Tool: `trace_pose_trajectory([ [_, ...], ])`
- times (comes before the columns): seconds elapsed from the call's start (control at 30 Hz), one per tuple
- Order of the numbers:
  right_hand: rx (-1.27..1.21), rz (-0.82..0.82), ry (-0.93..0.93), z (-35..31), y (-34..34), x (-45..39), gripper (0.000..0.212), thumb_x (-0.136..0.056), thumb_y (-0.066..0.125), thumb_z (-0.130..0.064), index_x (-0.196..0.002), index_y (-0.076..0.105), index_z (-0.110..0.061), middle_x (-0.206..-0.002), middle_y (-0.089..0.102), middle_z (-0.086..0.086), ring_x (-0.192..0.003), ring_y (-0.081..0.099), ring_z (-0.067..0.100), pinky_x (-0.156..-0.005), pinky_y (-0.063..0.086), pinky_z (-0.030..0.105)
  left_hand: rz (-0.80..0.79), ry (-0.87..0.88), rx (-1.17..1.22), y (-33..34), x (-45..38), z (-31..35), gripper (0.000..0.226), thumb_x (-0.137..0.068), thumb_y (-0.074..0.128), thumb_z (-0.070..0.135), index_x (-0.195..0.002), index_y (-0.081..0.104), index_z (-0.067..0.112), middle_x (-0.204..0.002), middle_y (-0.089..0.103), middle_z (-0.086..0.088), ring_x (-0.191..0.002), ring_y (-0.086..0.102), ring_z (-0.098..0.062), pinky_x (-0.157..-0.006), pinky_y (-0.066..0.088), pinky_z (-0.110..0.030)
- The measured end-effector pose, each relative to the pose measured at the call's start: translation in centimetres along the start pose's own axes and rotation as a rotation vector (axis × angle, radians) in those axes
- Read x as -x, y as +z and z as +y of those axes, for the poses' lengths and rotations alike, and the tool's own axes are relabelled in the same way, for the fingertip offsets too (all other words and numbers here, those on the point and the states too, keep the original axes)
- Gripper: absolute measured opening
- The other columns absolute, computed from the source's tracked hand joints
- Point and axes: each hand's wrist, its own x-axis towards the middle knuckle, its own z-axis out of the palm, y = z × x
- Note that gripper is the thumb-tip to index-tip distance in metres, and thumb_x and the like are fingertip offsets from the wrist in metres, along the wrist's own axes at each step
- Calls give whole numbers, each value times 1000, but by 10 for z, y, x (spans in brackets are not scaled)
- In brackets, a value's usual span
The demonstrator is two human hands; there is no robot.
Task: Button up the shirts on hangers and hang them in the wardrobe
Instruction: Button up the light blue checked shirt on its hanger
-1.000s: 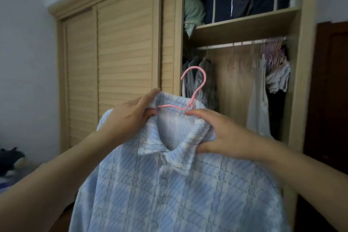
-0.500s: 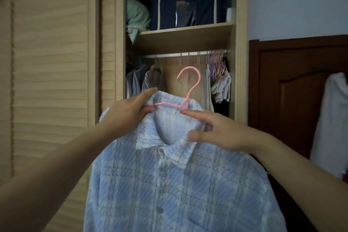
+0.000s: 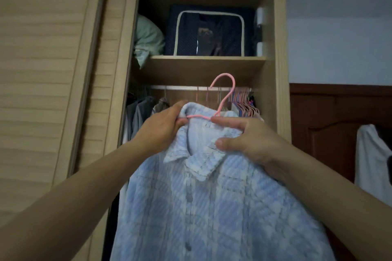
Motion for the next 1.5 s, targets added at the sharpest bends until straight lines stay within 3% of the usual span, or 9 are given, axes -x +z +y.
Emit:
trace_pose_trajectory([
  [0.13,179,122,117,16,46,-65,51,-79,84,-6,-123,72,-30,-135,62,4,-101,66,14,-70,49,18,-208,-219,-53,39,-23,-88,69,-100,31,68,-160,6,42,-160,26,-14,-148,25,-38,-117,29,-49],
  [0.23,431,149,212,37,72,-108,54,-79,84,-10,-126,70,-33,-134,63,4,-92,65,13,-66,48,19,-298,-162,-313,59,-23,-168,75,-101,32,65,-161,-4,38,-160,18,-15,-145,23,-39,-114,34,-51],
  [0.33,589,190,257,36,77,-143,51,-78,84,-12,-122,72,-33,-129,64,1,-88,63,10,-67,47,20,-259,-147,-382,62,-34,-246,76,-101,38,61,-161,0,34,-158,20,-17,-143,24,-40,-114,36,-53],
  [0.47,660,251,249,19,89,-204,49,-79,86,-11,-123,72,-27,-121,61,-4,-99,60,14,-84,42,20,-122,-157,-410,64,-62,-323,74,-100,47,55,-162,16,29,-155,29,-21,-140,30,-42,-113,37,-53],
  [0.6,841,227,246,30,129,-265,52,-82,83,-13,-131,68,-21,-138,61,1,-119,60,20,-90,42,19,42,-165,-455,76,-69,-376,71,-95,58,49,-157,33,26,-154,31,-23,-142,26,-45,-112,34,-59],
  [0.8,897,276,202,56,143,-335,52,-83,81,-11,-132,68,-19,-140,62,1,-127,57,20,-97,40,19,142,-121,-471,100,-64,-405,76,-101,38,56,-163,2,33,-169,2,-18,-155,-2,-39,-123,12,-57],
  [1.03,594,505,72,87,140,-430,53,-80,80,-10,-130,69,-19,-133,63,4,-118,62,24,-104,50,34,270,-85,-388,99,-77,-414,69,-95,33,52,-160,24,32,-165,18,-19,-156,9,-33,-121,22,-55],
  [1.27,560,446,92,144,160,-514,54,-82,76,-5,-133,66,-17,-133,65,8,-120,62,24,-94,46,23,315,-73,-396,101,-77,-424,68,-92,33,44,-159,29,33,-165,21,-15,-156,11,-30,-122,23,-52],
  [1.5,499,425,116,180,148,-566,56,-77,82,-4,-131,67,-11,-136,63,10,-122,61,26,-107,48,35,344,-54,-404,100,-76,-430,67,-91,35,41,-157,35,32,-164,24,-14,-155,14,-28,-121,23,-49],
])
